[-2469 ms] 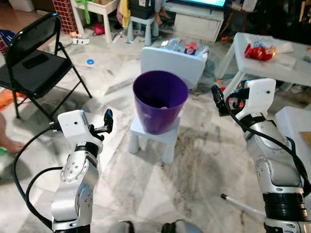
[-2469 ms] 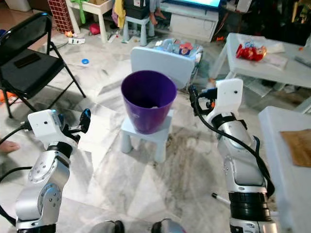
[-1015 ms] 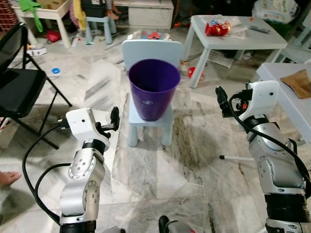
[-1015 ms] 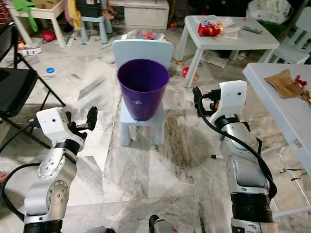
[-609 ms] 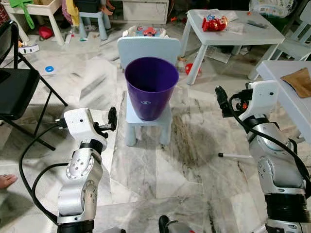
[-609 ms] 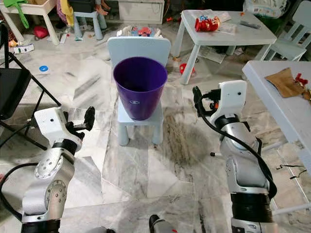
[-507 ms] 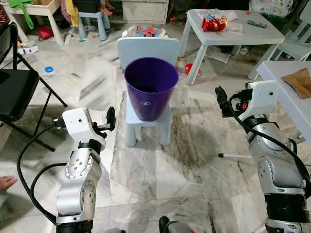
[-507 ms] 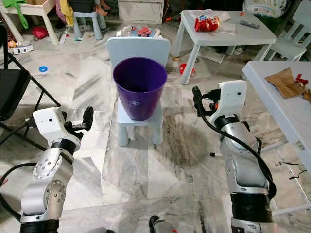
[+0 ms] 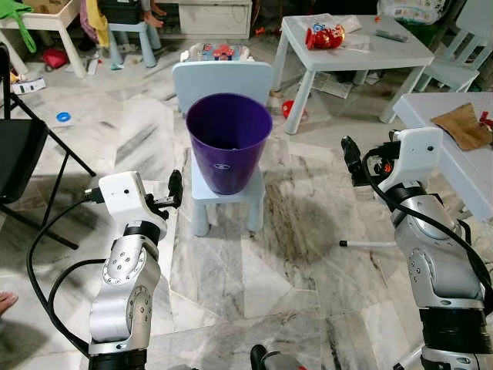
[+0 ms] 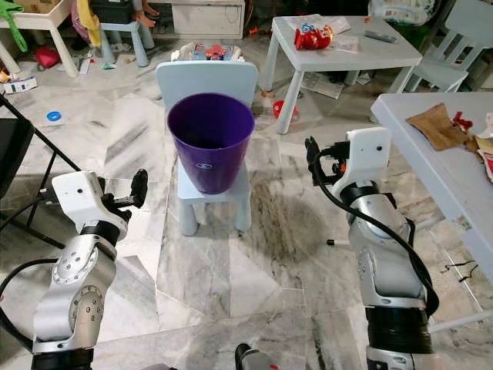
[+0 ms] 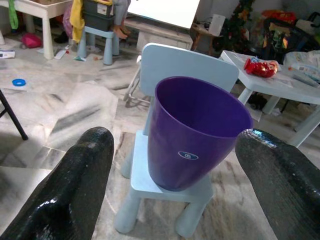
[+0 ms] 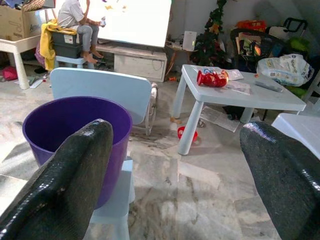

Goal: Picking trash to rubbish bin

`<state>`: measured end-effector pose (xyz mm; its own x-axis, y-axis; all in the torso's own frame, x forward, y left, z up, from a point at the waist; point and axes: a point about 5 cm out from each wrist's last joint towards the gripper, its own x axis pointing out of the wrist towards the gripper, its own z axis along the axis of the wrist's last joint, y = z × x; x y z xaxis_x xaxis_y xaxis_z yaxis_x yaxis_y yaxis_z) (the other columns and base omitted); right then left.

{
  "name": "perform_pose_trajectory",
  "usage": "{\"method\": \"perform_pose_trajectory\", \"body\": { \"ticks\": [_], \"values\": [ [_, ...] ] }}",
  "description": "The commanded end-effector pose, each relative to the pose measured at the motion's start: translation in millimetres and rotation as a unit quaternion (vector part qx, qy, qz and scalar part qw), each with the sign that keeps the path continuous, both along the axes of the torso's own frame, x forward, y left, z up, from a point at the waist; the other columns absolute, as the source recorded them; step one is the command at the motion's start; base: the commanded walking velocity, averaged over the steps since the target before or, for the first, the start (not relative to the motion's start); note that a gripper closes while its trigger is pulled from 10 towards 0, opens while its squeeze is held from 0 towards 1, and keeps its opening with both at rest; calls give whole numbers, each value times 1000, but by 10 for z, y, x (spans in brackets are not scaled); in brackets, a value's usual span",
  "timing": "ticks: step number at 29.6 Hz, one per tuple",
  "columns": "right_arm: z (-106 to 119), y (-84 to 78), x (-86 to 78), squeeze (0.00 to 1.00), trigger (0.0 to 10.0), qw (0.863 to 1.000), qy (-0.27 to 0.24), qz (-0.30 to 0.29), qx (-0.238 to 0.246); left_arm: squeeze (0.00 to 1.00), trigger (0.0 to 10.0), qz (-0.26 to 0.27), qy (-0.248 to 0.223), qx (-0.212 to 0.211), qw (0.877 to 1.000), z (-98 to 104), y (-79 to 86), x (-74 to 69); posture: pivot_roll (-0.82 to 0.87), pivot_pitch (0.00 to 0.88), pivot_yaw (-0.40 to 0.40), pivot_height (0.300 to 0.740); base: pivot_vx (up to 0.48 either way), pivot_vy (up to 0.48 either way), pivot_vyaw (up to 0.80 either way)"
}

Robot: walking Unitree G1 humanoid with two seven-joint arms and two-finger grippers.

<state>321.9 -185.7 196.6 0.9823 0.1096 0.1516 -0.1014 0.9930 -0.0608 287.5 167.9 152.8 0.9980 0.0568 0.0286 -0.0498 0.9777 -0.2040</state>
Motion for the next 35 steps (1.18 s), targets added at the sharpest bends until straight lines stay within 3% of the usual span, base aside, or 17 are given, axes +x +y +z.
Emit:
{"method": "perform_pose_trajectory", "body": {
  "ticks": [1, 9, 23, 35],
  "values": [
    [-11, -18, -8, 0, 10000, 1000, 3, -3, -1, 0, 10000, 0, 8, 5, 1000, -29, -1, -3, 39, 147, -82, 740, 0, 0, -788],
    [-10, -10, -5, 0, 10000, 1000, 2, -2, -1, 0, 10000, 0, 8, 11, 1000, -30, 13, -4, 40, 149, -78, 740, 0, 0, -788],
    [-30, 9, -16, 0, 10000, 1000, 5, -2, 2, 0, 10000, 4, 14, 15, 1000, -52, 32, -25, 43, 161, -77, 740, 229, 0, -788],
    [-48, 5, -28, 0, 10000, 1000, 7, -6, 4, 0, 10000, 4, 18, 16, 1000, -58, 43, -27, 43, 166, -70, 740, 0, 0, -788]
  ]
}}
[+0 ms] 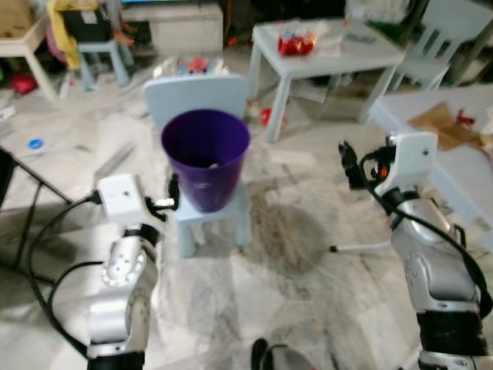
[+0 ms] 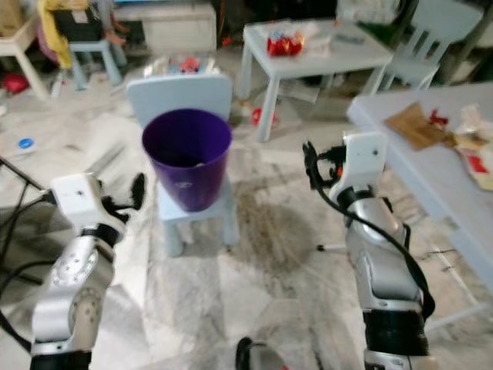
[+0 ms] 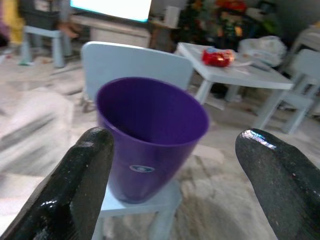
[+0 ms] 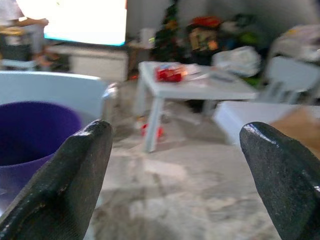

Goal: Picking trash to rubbish bin

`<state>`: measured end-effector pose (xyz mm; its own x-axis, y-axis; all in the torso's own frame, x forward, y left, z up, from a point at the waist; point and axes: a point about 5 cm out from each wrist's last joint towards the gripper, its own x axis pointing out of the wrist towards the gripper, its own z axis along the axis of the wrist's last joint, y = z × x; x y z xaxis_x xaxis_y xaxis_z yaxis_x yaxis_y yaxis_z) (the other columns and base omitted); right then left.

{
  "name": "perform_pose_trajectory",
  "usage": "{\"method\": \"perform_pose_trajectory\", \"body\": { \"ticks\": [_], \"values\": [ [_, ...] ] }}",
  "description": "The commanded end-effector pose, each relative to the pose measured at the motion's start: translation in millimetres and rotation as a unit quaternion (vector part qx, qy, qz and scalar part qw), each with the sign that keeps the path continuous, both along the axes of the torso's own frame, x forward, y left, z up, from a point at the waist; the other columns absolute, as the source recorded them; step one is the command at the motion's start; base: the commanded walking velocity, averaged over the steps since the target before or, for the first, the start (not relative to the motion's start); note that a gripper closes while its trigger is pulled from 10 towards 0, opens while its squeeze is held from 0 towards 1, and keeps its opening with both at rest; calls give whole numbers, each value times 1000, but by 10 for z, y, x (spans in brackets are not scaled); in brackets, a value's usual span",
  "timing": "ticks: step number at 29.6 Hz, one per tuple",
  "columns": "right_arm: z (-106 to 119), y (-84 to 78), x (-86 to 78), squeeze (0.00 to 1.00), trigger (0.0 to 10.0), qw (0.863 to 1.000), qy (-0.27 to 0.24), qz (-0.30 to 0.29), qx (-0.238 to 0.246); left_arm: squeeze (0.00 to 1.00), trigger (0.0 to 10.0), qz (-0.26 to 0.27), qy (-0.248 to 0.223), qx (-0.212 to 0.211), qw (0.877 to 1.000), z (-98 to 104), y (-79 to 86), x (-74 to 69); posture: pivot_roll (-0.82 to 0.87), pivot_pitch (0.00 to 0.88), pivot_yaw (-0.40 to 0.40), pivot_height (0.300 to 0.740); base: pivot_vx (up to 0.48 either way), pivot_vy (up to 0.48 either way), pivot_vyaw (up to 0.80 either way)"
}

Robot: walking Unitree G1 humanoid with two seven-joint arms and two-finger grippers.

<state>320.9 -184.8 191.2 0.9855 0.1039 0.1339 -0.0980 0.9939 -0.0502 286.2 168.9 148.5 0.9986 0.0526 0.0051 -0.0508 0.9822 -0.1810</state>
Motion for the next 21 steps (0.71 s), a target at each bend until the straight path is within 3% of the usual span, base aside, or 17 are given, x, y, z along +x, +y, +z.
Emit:
{"method": "perform_pose_trajectory", "body": {
  "ticks": [1, 21],
  "values": [
    [6, -5, -19, 0, 10000, 1000, -3, -4, -1, 0, 10000, 5, 6, 6, 1000, -15, 33, -14, 42, 167, -68, 740, 0, 0, -788],
    [13, -16, -16, 0, 10000, 1000, -5, -7, 1, 0, 10000, 9, 6, 5, 1000, -5, 59, -2, 41, 171, -67, 740, 0, 0, -788]
  ]
}}
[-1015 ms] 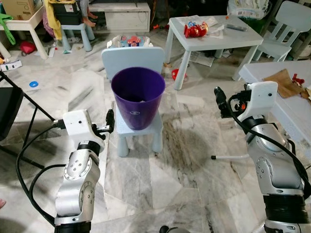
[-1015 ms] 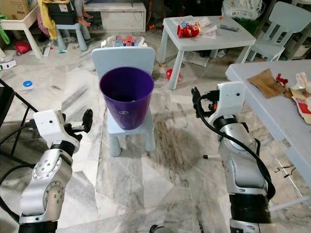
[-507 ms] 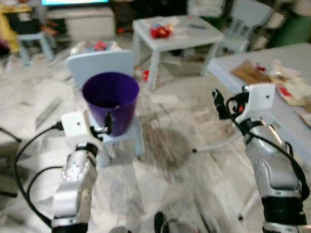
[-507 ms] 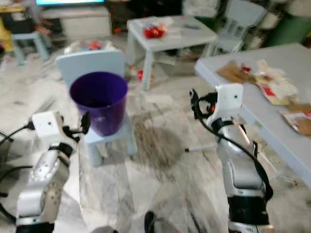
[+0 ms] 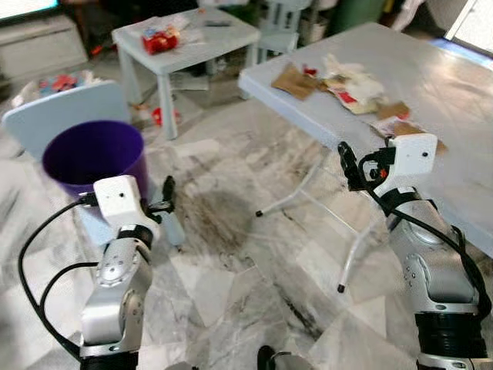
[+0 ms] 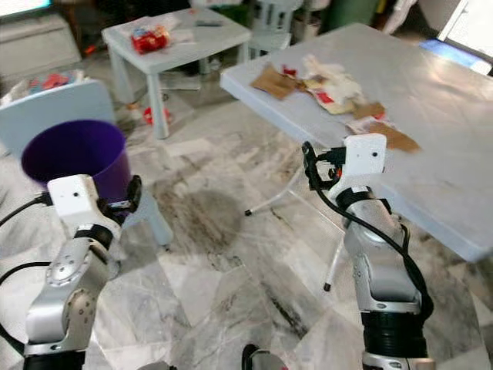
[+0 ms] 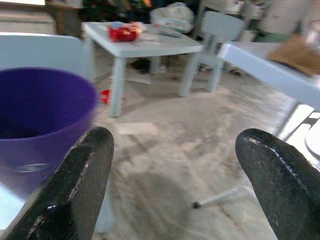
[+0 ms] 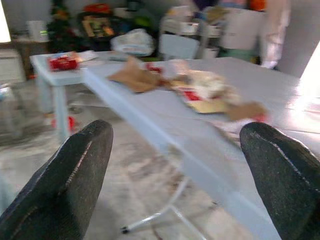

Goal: Picking trash to rubbish bin

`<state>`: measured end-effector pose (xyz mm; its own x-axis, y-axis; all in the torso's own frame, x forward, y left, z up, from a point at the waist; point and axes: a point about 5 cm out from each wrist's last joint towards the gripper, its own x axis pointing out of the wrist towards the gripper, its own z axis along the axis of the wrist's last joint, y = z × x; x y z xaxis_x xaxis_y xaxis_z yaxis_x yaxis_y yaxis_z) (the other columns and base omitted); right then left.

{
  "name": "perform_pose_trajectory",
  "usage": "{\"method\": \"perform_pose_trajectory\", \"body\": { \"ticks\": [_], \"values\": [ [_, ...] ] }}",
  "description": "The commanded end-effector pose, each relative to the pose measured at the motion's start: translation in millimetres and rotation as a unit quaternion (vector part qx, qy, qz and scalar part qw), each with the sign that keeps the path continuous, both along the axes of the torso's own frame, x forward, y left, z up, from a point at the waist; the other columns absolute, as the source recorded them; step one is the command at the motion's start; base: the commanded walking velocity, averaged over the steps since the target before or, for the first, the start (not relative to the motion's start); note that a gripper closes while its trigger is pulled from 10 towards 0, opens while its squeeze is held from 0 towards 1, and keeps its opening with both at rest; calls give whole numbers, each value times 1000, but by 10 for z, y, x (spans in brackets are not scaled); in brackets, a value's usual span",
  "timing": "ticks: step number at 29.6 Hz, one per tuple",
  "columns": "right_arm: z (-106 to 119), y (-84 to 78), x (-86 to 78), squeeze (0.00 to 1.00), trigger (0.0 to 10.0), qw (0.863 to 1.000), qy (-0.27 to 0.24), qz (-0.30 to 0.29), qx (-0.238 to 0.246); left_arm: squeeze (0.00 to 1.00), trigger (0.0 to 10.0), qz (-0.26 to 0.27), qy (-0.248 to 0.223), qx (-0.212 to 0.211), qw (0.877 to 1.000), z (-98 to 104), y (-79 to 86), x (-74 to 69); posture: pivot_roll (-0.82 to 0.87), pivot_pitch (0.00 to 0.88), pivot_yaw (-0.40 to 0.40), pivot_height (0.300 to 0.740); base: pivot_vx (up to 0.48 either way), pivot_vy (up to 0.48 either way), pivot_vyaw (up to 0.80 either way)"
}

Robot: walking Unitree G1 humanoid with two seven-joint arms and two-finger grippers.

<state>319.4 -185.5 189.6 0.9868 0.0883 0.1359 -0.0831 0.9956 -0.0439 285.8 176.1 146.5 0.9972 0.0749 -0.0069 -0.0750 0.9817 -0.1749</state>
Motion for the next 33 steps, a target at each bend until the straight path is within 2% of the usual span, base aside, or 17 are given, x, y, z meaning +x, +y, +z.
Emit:
{"method": "perform_pose_trajectory", "body": {
  "ticks": [1, 11, 33],
  "values": [
    [32, -11, -1, 0, 10000, 1000, -5, 0, -2, 0, 10000, -1, 0, 2, 1000, 16, -9, 5, 41, 171, -67, 740, 0, 0, -538],
    [38, -10, 0, 0, 10000, 1000, -7, 0, -3, 0, 10000, 5, -11, 4, 1000, 65, 86, 47, 41, 172, -67, 740, 49, 0, -54],
    [38, 7, -8, 0, 10000, 1000, -11, 4, -2, 0, 10000, 9, -17, 13, 1000, 89, 129, 47, 44, 167, -63, 740, 348, 0, 0]
  ]
}}
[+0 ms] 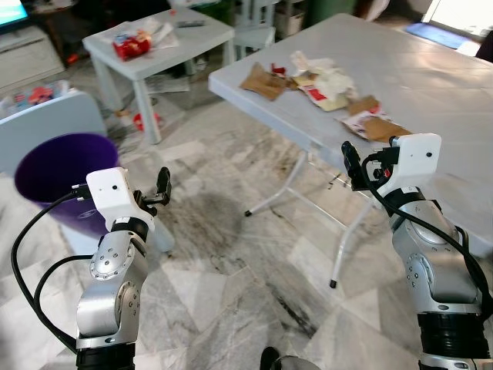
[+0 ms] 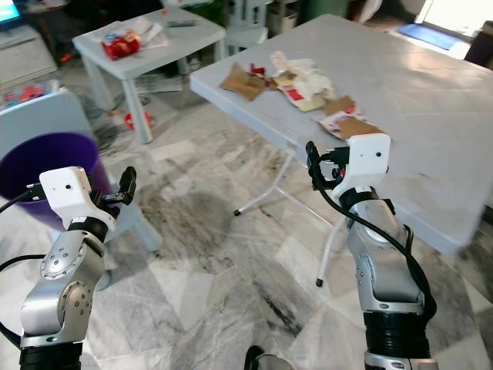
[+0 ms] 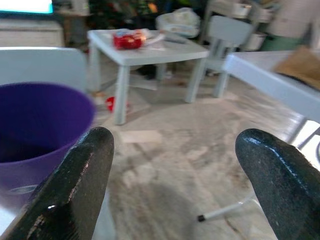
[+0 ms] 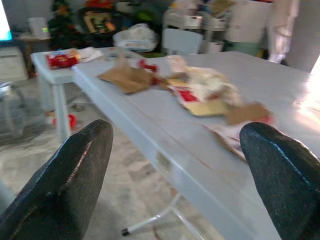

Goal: Picking trash to rubbish bin

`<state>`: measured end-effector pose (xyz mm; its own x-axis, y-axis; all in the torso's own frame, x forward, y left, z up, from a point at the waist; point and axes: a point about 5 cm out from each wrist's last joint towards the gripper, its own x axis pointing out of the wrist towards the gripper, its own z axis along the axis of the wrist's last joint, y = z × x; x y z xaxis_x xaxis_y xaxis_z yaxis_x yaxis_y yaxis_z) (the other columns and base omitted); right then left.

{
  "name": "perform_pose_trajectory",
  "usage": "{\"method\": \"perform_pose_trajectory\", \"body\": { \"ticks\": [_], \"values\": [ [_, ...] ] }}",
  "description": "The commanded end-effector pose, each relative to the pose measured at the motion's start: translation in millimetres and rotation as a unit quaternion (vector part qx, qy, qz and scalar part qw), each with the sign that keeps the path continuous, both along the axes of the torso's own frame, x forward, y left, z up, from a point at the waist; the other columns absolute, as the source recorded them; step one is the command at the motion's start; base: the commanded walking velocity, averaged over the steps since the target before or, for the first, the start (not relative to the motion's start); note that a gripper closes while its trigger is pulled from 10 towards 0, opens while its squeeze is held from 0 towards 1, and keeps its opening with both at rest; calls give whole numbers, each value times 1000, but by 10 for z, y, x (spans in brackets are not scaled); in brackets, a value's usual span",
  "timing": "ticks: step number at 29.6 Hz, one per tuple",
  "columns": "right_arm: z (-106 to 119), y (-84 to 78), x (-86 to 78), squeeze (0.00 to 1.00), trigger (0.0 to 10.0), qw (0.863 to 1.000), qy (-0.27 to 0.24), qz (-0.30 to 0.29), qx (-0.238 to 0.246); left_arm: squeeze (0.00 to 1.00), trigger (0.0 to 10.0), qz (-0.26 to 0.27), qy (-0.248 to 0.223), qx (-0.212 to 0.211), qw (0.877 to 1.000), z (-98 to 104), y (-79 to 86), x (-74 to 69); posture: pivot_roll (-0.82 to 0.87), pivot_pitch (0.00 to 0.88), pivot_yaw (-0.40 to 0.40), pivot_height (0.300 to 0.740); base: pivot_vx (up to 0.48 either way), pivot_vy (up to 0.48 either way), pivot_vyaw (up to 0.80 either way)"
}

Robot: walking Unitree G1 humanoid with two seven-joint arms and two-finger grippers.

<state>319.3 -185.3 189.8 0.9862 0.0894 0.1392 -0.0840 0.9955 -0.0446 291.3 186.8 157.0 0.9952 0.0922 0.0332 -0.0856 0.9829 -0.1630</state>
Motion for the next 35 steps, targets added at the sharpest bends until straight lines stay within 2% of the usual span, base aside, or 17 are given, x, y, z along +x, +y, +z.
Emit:
{"method": "perform_pose_trajectory", "body": {
  "ticks": [1, 26, 32, 35],
  "values": [
    [36, 9, -4, 0, 10000, 1000, -9, 4, -2, 0, 10000, 0, 3, 5, 1000, -16, 22, -8, 44, 167, -63, 740, 386, 0, 0],
    [29, 8, 5, 0, 10000, 1000, -8, 5, -4, 0, 10000, -5, 9, 6, 1000, -50, 6, -8, 46, 165, -67, 740, 384, 0, 0],
    [24, 0, 5, 0, 10000, 1000, -4, 1, 0, 0, 10000, -2, 16, -3, 1000, -54, 3, 12, 46, 168, -68, 740, 0, 0, 0],
    [21, 2, 11, 0, 10000, 1000, -2, 0, 1, 0, 10000, -3, 12, -6, 1000, -36, 4, 27, 46, 170, -64, 740, 0, 0, -600]
  ]
}}
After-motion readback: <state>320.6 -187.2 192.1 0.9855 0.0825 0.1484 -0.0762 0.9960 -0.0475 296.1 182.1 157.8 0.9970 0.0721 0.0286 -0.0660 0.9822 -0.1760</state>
